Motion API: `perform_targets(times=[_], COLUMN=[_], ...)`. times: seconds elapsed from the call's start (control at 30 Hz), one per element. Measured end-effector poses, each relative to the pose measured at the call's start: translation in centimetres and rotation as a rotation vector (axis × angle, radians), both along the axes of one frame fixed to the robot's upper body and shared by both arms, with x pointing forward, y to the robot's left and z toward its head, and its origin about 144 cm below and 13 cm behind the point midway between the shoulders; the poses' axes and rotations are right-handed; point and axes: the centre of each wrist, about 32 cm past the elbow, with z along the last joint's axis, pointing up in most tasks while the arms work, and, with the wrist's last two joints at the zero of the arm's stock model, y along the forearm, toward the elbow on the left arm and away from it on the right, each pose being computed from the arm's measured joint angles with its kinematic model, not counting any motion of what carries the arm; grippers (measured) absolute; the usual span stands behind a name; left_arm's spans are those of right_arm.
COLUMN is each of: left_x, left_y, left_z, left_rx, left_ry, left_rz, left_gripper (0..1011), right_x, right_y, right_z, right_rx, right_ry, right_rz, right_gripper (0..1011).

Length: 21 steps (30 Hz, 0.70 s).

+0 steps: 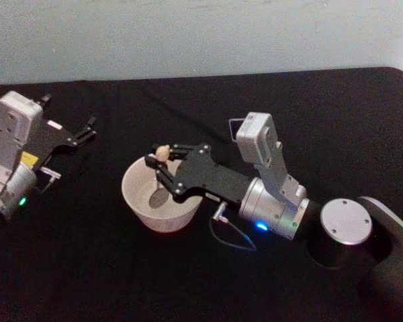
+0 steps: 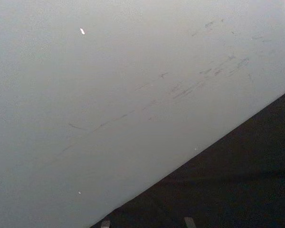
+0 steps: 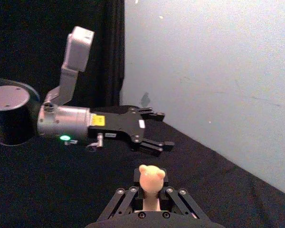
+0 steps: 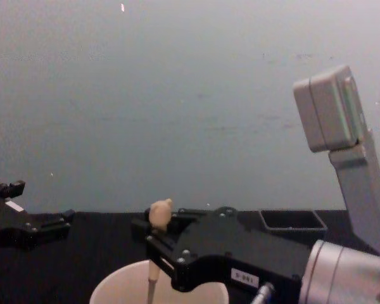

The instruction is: Pick up the stirring spoon with one hand, stir inside the cup, then place it back in its original position.

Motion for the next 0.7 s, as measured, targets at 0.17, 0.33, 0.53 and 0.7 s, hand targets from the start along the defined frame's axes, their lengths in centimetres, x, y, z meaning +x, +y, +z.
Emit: perform_targets(times=[0.17,0.33,0.53,0.7], left_x=[0.0,0.0,0.0,0.0], left_y=[0.0,0.0,0.0,0.0], left_z=[0.0,0.0,0.0,0.0], left_rx=[0.0,0.0,0.0,0.0], left_ry=[0.0,0.0,0.0,0.0], left_rz=[0.0,0.0,0.0,0.0], left_gripper=[1001,1001,1001,1001], right_x=[0.5,0.7,0.7,0.5], right_y=[-0.1,-0.3,-0.8,-1.4], right_z=[0.0,0.1,0.1,0.2], right_rx=[0.001,0.0,-0.005,-0.002], right_ry=[-0.003,-0.005,-0.002,0.004], right_rz=[-0.032,-0.052,-0.069,-0.079], right_gripper=[171,170,171,171])
